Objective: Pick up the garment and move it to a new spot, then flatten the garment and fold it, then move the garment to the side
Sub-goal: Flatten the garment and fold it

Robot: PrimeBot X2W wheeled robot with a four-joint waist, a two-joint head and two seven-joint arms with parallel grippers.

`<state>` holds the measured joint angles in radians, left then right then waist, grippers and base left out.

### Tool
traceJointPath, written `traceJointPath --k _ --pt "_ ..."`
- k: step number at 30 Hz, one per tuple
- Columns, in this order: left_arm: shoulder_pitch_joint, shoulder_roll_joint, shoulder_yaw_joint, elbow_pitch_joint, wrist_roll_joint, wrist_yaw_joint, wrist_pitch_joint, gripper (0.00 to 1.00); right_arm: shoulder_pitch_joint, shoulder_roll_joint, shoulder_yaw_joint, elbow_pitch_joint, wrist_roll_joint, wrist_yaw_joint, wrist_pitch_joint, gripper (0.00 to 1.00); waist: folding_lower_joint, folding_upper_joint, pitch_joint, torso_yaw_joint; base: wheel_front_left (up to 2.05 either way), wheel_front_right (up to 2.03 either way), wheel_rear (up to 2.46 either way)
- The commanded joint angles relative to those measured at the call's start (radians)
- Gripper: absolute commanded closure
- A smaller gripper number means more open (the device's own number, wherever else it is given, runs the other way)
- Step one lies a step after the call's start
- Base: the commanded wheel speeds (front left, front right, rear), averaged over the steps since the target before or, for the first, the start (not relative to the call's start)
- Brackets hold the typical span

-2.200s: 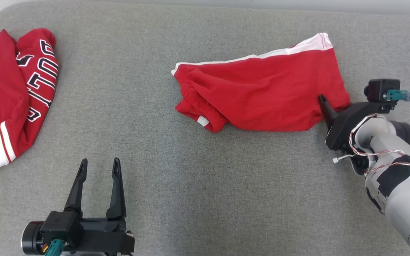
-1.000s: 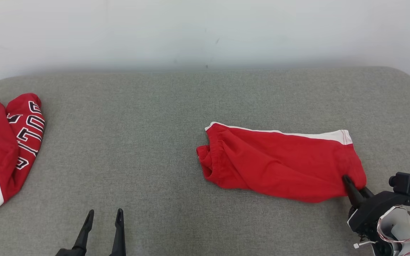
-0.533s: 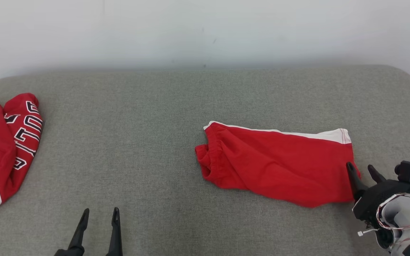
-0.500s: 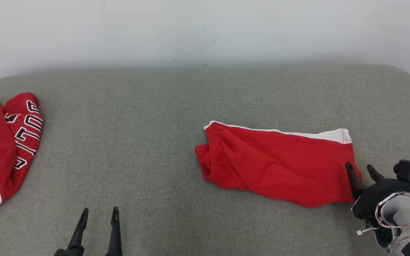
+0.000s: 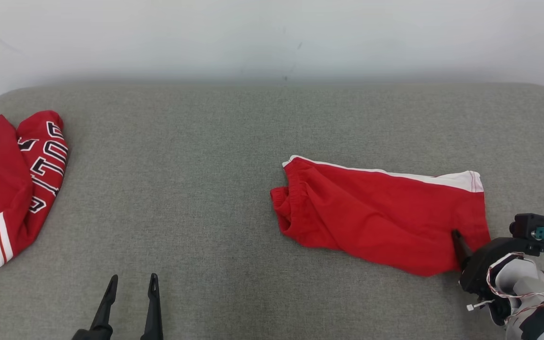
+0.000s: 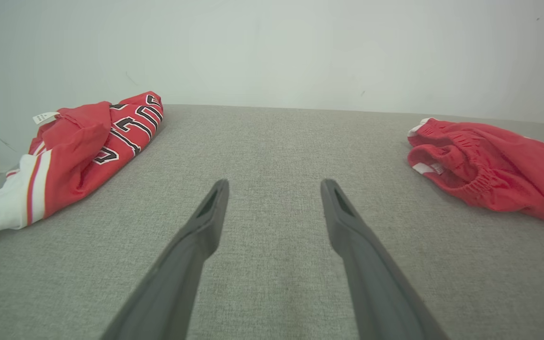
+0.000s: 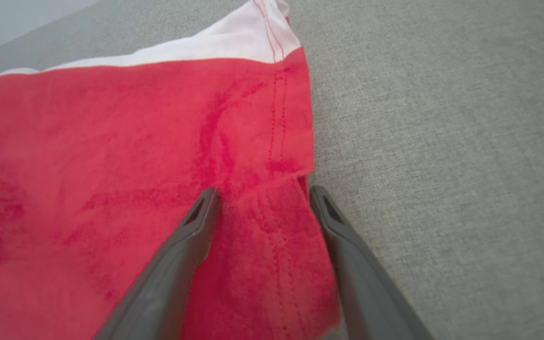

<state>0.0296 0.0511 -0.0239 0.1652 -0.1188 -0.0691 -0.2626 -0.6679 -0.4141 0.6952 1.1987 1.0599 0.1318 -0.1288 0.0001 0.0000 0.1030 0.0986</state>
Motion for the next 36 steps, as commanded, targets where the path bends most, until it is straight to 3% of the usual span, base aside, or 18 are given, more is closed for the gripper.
traceJointPath --k 1,2,3,4,15,21,28,36 --pt "-0.013 -0.001 0.002 0.000 0.002 0.005 -0.003 0.00 0.001 0.011 -0.001 0.011 0.012 -0.002 0.014 0.00 -0.0001 0.0000 0.008 0.008 0.00 0.00 0.00" --pt "-0.012 -0.001 0.003 0.001 0.004 0.005 -0.003 0.00 0.002 0.017 -0.002 0.014 0.017 -0.002 0.026 0.23 -0.0001 0.0000 0.009 0.010 0.00 0.00 0.00" --pt "-0.011 -0.001 0.003 0.002 0.004 0.006 -0.003 0.00 0.002 0.019 -0.001 0.014 0.022 -0.002 0.033 0.93 -0.0001 0.0000 0.009 0.012 0.00 0.00 0.00" --pt "-0.010 -0.001 0.004 0.004 0.005 0.005 -0.003 0.00 0.002 0.021 0.001 0.012 0.023 -0.002 0.034 1.00 -0.0001 0.0000 0.009 0.014 0.00 0.00 0.00" --pt "0.008 -0.001 0.010 0.009 -0.005 0.008 -0.003 0.00 -0.028 -0.095 0.006 0.021 0.009 -0.002 -0.046 1.00 -0.0001 0.0000 -0.010 0.002 0.00 0.00 0.00" --pt "0.011 -0.001 0.012 0.011 -0.005 0.006 -0.003 0.00 -0.051 -0.117 0.021 -0.026 -0.011 -0.002 -0.084 1.00 -0.0001 0.0000 -0.016 -0.012 0.00 0.00 0.00" --pt "0.024 -0.001 0.010 0.017 -0.011 0.002 -0.003 0.00 -0.071 -0.081 0.070 -0.190 -0.039 -0.002 -0.102 1.00 -0.0001 0.0000 -0.031 -0.034 0.00 0.00 0.00" --pt "0.006 -0.001 -0.015 0.027 -0.020 0.002 -0.003 0.00 -0.083 0.002 0.140 -0.362 -0.062 -0.002 -0.066 1.00 -0.0001 0.0000 -0.039 -0.024 0.00 0.00 0.00"
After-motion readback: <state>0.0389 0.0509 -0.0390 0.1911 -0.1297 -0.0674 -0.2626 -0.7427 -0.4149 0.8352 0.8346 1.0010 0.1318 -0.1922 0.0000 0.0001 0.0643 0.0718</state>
